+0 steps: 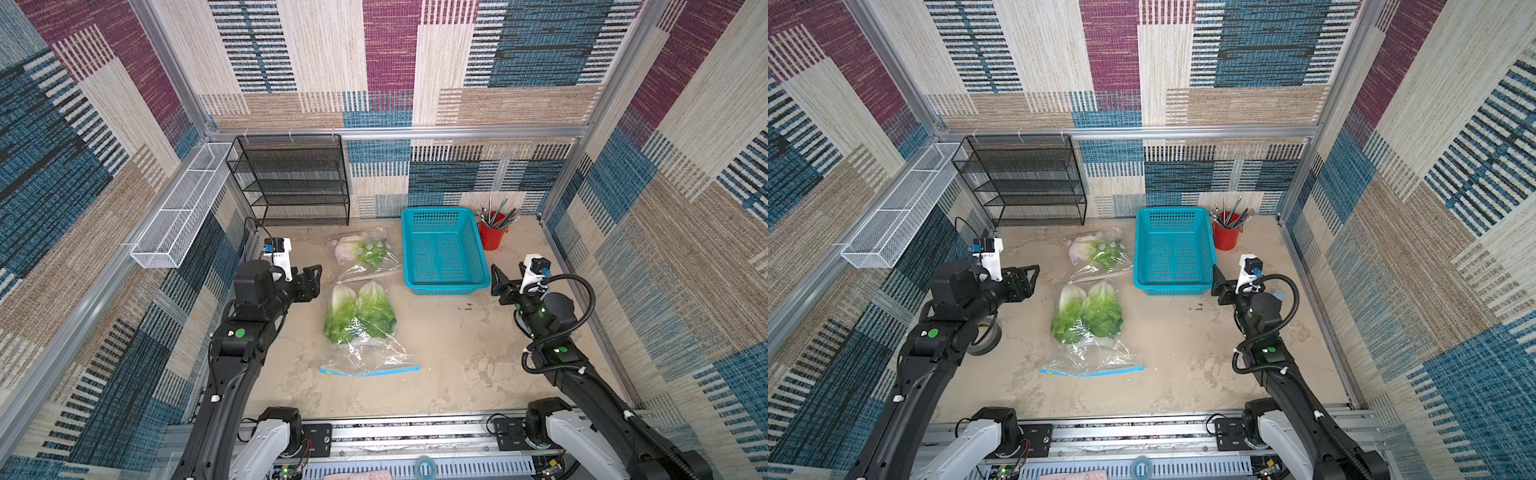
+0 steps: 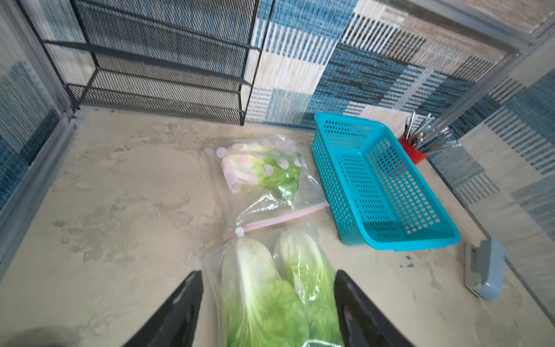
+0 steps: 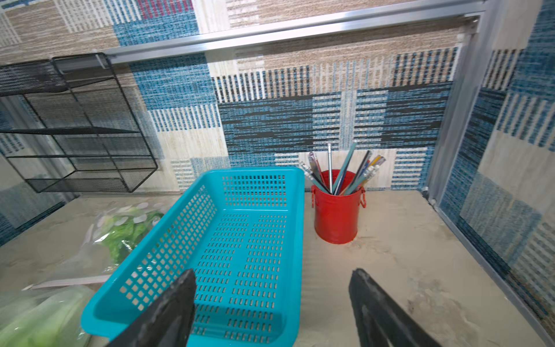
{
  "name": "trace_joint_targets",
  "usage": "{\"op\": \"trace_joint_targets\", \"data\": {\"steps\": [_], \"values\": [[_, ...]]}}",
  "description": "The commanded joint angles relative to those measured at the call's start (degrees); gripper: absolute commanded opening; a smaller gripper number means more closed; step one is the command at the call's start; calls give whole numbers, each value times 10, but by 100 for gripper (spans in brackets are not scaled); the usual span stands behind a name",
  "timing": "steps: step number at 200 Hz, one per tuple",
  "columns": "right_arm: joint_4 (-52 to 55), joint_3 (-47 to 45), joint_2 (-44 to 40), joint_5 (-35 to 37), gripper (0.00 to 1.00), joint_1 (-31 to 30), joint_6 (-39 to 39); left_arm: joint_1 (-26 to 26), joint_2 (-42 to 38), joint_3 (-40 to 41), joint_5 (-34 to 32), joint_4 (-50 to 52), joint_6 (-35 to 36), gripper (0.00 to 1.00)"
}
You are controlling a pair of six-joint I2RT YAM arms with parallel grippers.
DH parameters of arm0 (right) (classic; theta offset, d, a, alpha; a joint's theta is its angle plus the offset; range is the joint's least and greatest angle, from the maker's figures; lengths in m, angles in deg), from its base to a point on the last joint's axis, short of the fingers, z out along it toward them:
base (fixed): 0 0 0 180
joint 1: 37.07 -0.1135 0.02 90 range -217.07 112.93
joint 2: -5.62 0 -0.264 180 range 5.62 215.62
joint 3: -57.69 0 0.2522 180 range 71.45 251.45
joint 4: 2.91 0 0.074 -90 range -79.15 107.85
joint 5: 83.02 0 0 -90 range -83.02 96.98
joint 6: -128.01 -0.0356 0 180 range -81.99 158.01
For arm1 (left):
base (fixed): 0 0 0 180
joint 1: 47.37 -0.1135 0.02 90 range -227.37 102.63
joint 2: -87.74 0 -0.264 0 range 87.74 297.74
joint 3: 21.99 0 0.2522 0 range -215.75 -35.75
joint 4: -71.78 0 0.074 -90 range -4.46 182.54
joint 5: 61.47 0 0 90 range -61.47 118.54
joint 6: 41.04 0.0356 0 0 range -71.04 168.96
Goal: Open the zip-top bag and take out the chinese cabbages
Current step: Adjust the zipper food storage bag at the center of the board.
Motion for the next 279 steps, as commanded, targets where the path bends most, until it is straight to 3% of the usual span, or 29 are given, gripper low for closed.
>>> {"op": "trace_joint_targets", "data": {"steps": [1,63,125,178,279], "values": [[70,36,5,22,80,-30,10,2,16,-35,50,122,24,71],[196,150,63,103,75,-193,50,4,66,-42,54,224,79,67],[300,233,142,207,69,-444,36,4,75,10,51,217,64,60],[293,233,243,303,69,-637,-14,5,61,60,76,176,42,52],[267,185,368,419,70,-795,-76,5,45,100,84,146,36,46]]}}
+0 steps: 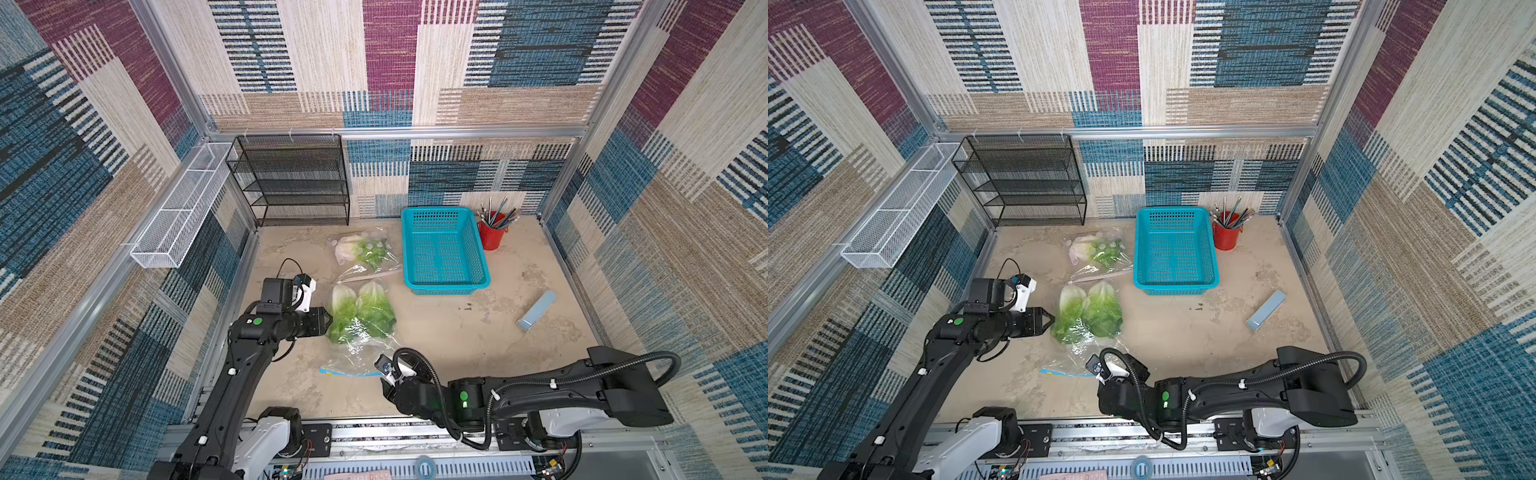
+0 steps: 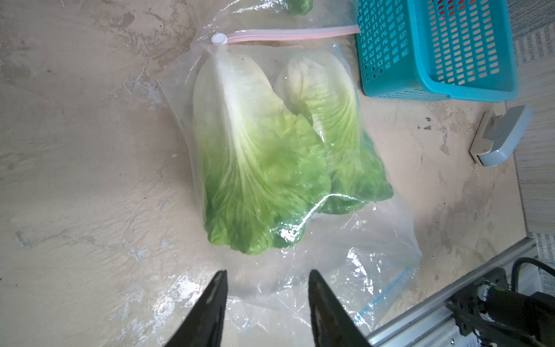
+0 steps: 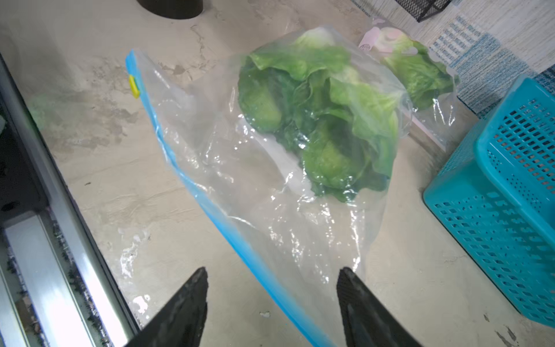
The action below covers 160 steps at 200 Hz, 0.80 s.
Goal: Open the zip-top bag and take out the chinese cabbages
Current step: Adjust the zipper food storage bag at the center of the board.
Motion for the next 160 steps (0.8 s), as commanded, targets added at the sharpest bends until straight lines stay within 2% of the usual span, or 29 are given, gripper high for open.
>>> {"op": "trace_joint_targets", "data": {"steps": [1,43,81,160], "values": [[-21,-5,25,40,70,-26,-23,0,-5,4,11,-14,2,46],[-43,-5,84,94,70,-55,-23,1,-13,9,14,-16,4,45],[-84,-2,129,153,72,-55,1,1,-19,12,16,-19,4,45],[-157,15,209,225,73,-55,52,1,-20,14,25,-24,6,44]]}}
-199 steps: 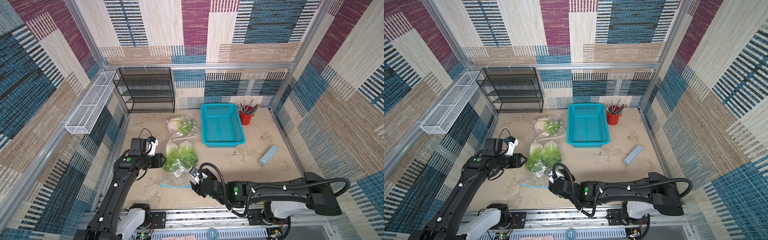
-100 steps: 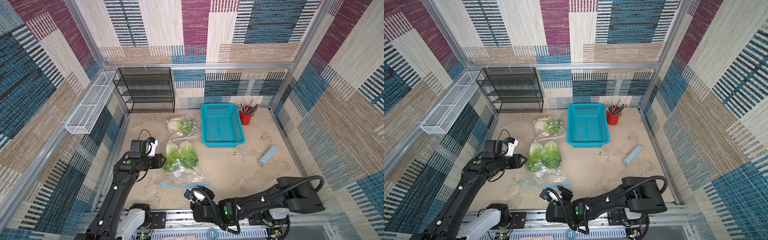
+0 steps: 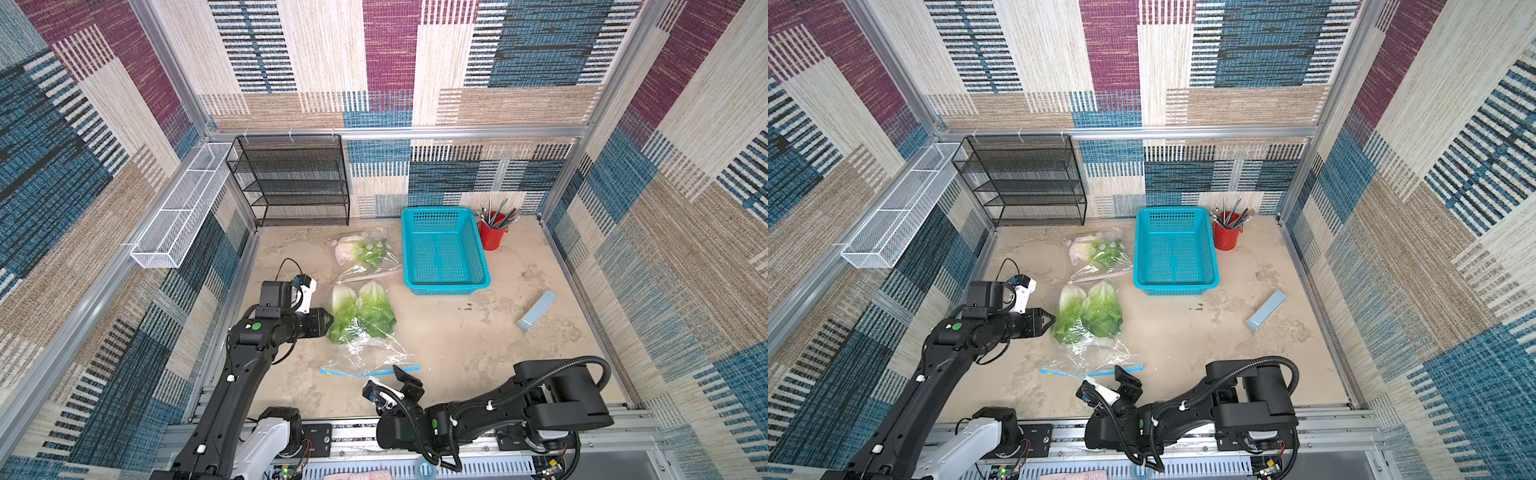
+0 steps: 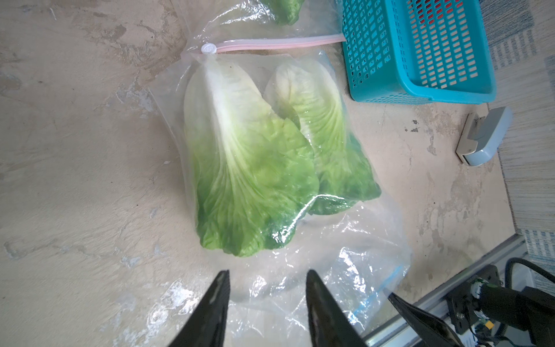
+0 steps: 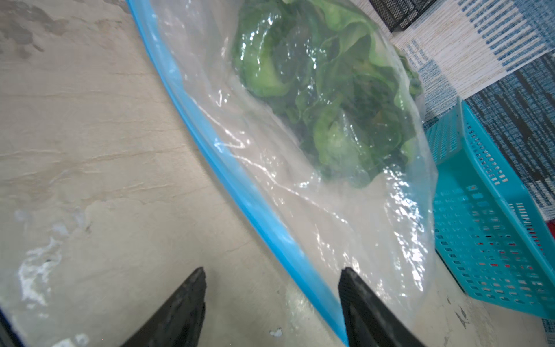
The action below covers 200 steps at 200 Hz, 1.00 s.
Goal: Open the zip-top bag and take out the chinese cabbages
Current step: Adjust the zipper food storage bag at the center of the board.
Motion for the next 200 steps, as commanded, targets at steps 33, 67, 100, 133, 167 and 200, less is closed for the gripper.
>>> {"op": "trace_joint_targets", "data": {"steps": [33,67,100,133,167,200], "values": [[-28,28,36,87,73,-1,9,1,-3,4,13,-10,5,43],[-28,30,35,116,72,-1,6,1,-4,4,15,-12,6,42],[-45,32,39,125,71,-1,8,1,-6,4,17,-13,6,42],[-49,45,55,130,71,0,11,1,-8,5,20,-14,6,41],[-50,49,51,133,59,9,5,1,-13,7,20,-15,6,41],[-50,46,27,114,24,23,2,1,-15,7,22,-16,6,41]]}}
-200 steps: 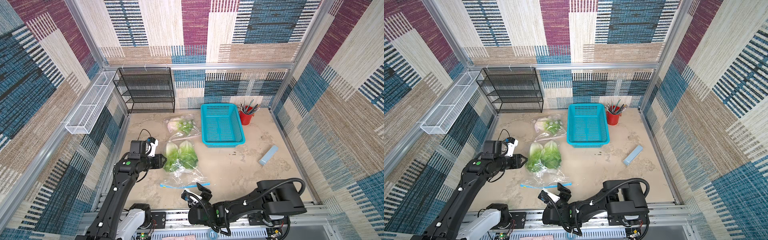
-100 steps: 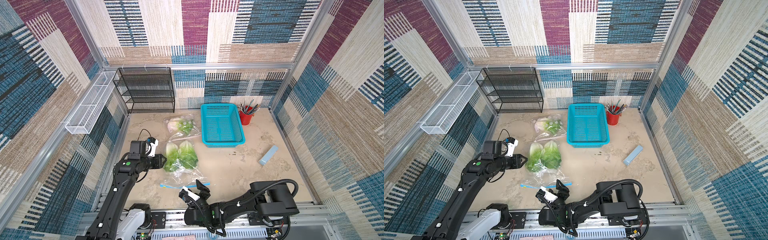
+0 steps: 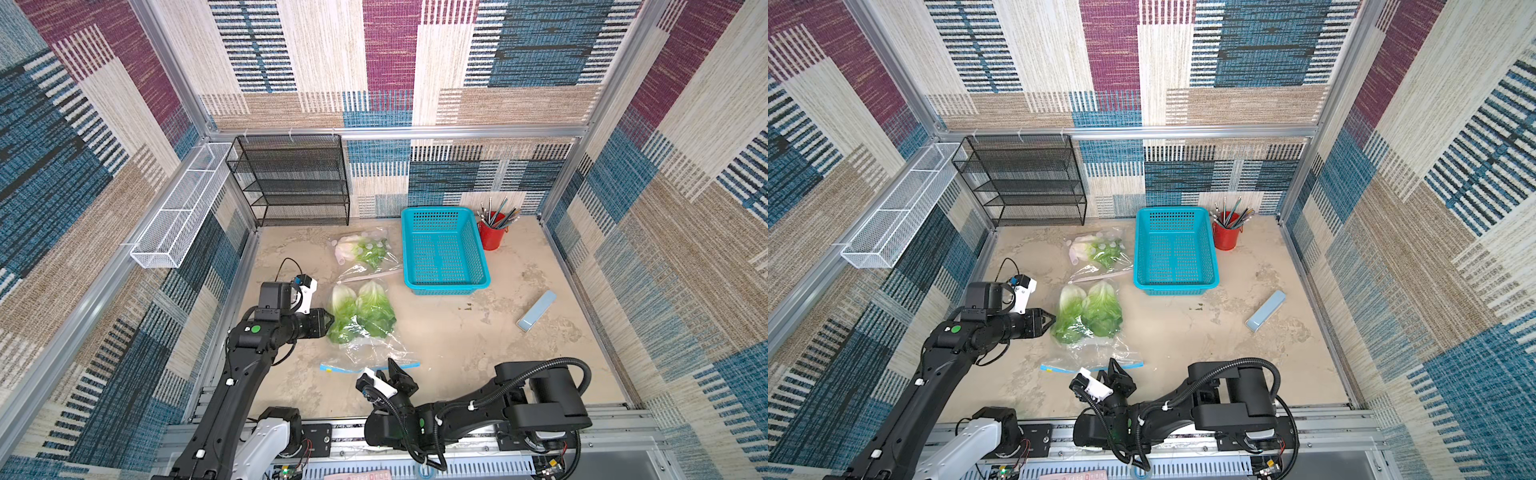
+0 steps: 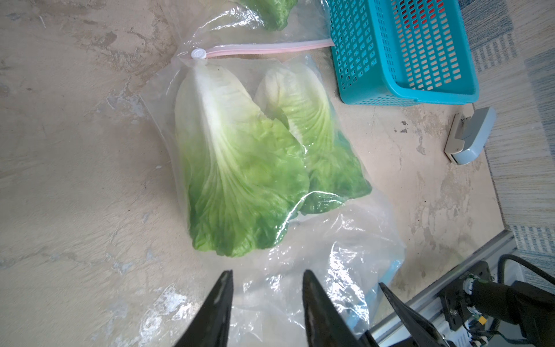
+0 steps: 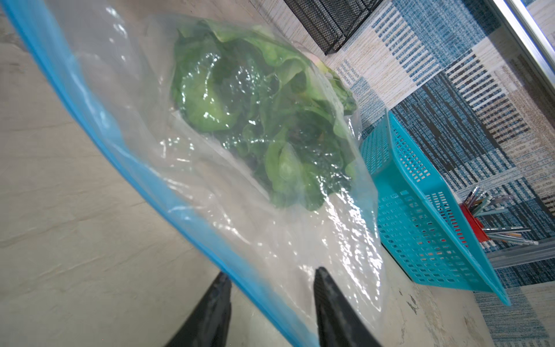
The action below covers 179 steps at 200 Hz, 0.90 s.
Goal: Open the zip-top bag and take out the chinese cabbages
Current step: Adjust the zipper food storage bag at the center of the board.
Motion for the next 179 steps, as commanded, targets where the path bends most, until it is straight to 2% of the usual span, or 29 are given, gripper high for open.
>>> {"op": "trace_joint_targets", "data": {"steps": [1,34,86,108,112,138,179], "values": [[-16,1,-16,-2,23,6,-10,-1,-4,1,6,-7,6,41],[-14,2,-52,-47,0,8,19,-1,-11,1,8,-8,6,40],[2,7,-150,-208,0,8,89,-1,-31,2,16,-12,6,38],[57,37,-178,-323,0,18,95,0,-43,-1,20,-14,7,35],[67,43,-180,-341,0,38,93,0,-46,-2,21,-14,8,35],[137,89,-187,-443,0,73,86,-1,-70,-9,22,-14,10,31],[219,157,-172,-566,0,122,93,-1,-109,-38,22,17,23,28]]}}
